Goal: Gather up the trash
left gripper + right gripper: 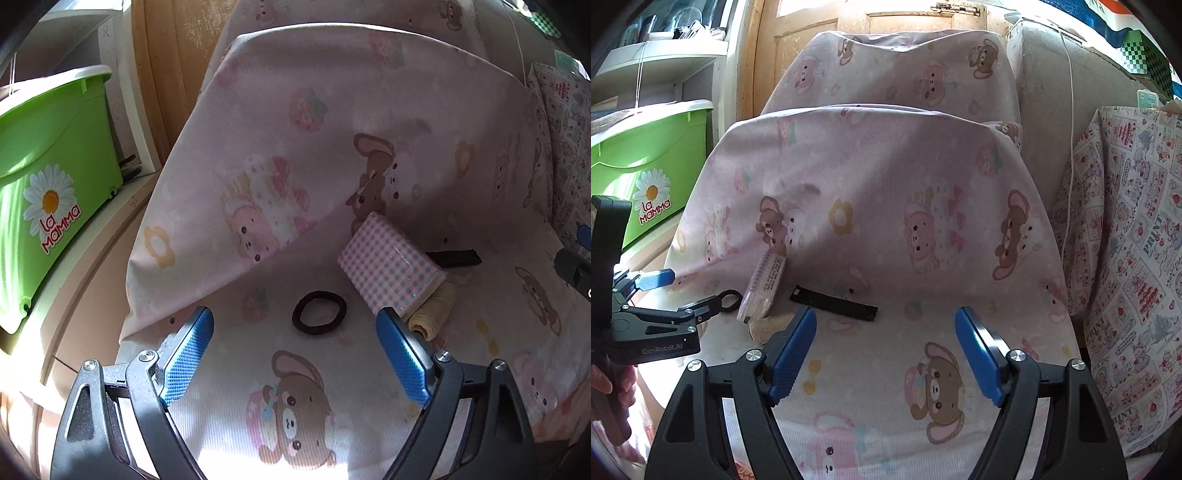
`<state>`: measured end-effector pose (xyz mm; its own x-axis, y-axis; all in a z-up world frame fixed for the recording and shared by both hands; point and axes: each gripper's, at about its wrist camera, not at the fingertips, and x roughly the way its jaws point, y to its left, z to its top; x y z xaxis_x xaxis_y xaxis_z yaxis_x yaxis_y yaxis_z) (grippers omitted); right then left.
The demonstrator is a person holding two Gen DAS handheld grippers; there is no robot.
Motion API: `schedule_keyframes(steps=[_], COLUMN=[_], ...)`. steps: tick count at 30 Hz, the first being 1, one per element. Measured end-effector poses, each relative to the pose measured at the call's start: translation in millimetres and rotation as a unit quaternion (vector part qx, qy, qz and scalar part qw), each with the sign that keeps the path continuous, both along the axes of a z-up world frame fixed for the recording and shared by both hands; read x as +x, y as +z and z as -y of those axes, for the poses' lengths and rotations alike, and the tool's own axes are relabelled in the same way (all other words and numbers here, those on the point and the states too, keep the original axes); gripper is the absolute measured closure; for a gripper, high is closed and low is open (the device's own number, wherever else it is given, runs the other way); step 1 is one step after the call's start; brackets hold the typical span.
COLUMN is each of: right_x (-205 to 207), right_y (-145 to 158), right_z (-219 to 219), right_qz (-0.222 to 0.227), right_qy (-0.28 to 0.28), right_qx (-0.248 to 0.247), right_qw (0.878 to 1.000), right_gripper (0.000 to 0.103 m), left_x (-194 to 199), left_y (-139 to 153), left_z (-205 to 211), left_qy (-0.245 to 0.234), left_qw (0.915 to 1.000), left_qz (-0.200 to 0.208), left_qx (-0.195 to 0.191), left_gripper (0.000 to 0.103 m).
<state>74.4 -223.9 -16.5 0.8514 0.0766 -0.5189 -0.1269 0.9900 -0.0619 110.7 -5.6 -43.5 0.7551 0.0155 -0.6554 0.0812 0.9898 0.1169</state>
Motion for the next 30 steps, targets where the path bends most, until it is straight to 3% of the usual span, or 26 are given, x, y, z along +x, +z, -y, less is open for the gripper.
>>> schedule_keyframes(steps=[2,5,13,16,17,18,19,21,24,30], right_x=[1,-1,-3,-4,-5,-6,-6,-7,-9,-14], right_y=[1,4,6,7,6,6,6,5,7,8], right_z=[2,5,16,18,19,19,19,18,14,6], right_qz=[0.001,0.007,0.01,0.009,0.009,0.009,0.009,0.01,0.014,0.02], right_qy=[-0.002,-0.007,-0.018,-0.018,-0.018,-0.018,-0.017,-0.017,-0.013,0.003], right_qx=[-0.002,-0.004,-0.004,-0.005,-0.005,-0.006,-0.007,-0.012,-0.018,-0.017], right_qw=[1.0,1.0,1.0,1.0,1.0,1.0,1.0,1.0,1.0,1.0], right_gripper=[0.024,0.024,0.024,0.024,0.024,0.024,0.024,0.024,0.024,0.024], left_x=[6,17,34,33,33,31,30,27,20,4], left_y=[-1,-6,-23,-28,-30,-31,-31,-28,-18,11], left_z=[3,1,-9,-7,-5,-2,-1,3,0,-10], left_qy=[0.004,0.004,0.034,0.031,0.029,0.027,0.023,0.023,0.026,0.025], left_qw=[1.0,0.9992,0.9959,0.997,0.9974,0.9977,0.9979,0.9982,0.998,0.9964], left_qz=[-0.003,-0.028,-0.058,-0.056,-0.055,-0.053,-0.051,-0.047,-0.033,0.002], left_qx=[0.004,-0.03,-0.061,-0.043,-0.036,-0.032,-0.032,-0.028,-0.047,-0.081], left_gripper=[0.015,0.024,0.028,0.039,0.047,0.06,0.067,0.096,0.103,0.103])
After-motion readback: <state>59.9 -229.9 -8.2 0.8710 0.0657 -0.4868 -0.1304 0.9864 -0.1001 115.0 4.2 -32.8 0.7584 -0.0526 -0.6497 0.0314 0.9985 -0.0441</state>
